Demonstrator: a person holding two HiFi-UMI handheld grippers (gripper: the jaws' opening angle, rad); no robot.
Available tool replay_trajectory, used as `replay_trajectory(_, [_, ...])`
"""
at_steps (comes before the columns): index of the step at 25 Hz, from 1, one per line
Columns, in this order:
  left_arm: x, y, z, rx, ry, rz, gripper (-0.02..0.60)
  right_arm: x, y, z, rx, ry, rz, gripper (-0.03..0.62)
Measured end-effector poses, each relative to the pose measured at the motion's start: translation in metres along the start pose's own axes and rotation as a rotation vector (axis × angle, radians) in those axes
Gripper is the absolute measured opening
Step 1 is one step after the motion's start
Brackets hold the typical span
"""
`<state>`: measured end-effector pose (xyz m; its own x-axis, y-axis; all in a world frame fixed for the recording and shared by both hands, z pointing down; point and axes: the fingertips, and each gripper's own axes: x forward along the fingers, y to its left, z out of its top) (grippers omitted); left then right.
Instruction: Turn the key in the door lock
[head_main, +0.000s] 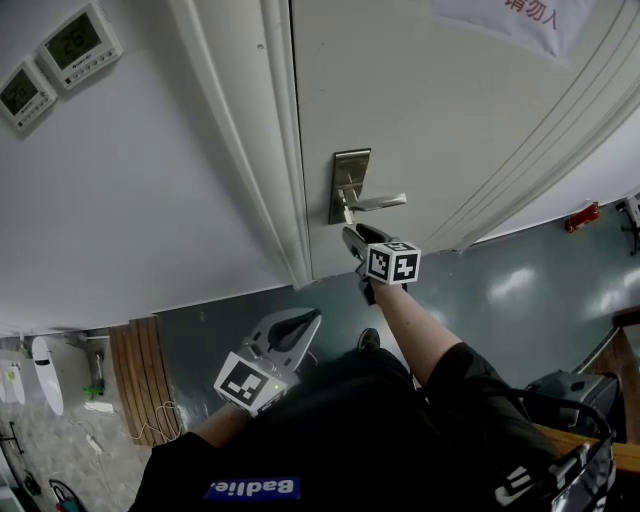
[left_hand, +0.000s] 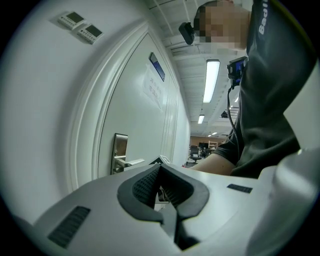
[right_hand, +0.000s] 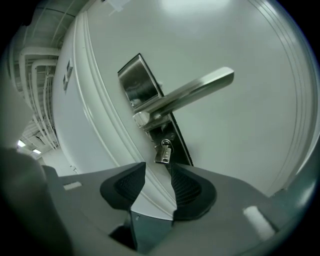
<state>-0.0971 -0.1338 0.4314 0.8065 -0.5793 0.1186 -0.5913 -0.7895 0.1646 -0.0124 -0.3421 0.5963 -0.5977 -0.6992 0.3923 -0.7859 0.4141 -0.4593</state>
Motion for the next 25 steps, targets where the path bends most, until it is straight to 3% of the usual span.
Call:
replay_trajectory(4, [0.001, -0.008, -0.011, -0.038, -0.011, -0.048, -0.006, -0.032, 0.010, -0.005, -0.057, -0.026, -0.012, 0.133])
replay_trajectory(10, [0.007, -0.042, -0.004, 0.001, -0.042, -0.054, -0.006, -0.097, 0.038, -0.014, -0.210, -0.038, 0.023, 0.133])
replay_trajectory(15, [0.021, -0.081, 0.003, 0.027, -0.076, 0.021, -0.006, -0.156, 0.055, -0.033, -0.392, -0.025, 0.067, 0.112])
replay_trajectory(19, [0.040, -0.131, -0.004, -0.002, -0.067, 0.070, -0.006, -0.213, 0.054, -0.052, -0.516, -0.021, 0.109, 0.078])
replay_trajectory(25, [0.064, -0.196, -0.028, -0.036, -0.017, 0.132, -0.006, -0.287, 0.037, -0.082, -0.575, -0.024, 0.156, 0.026])
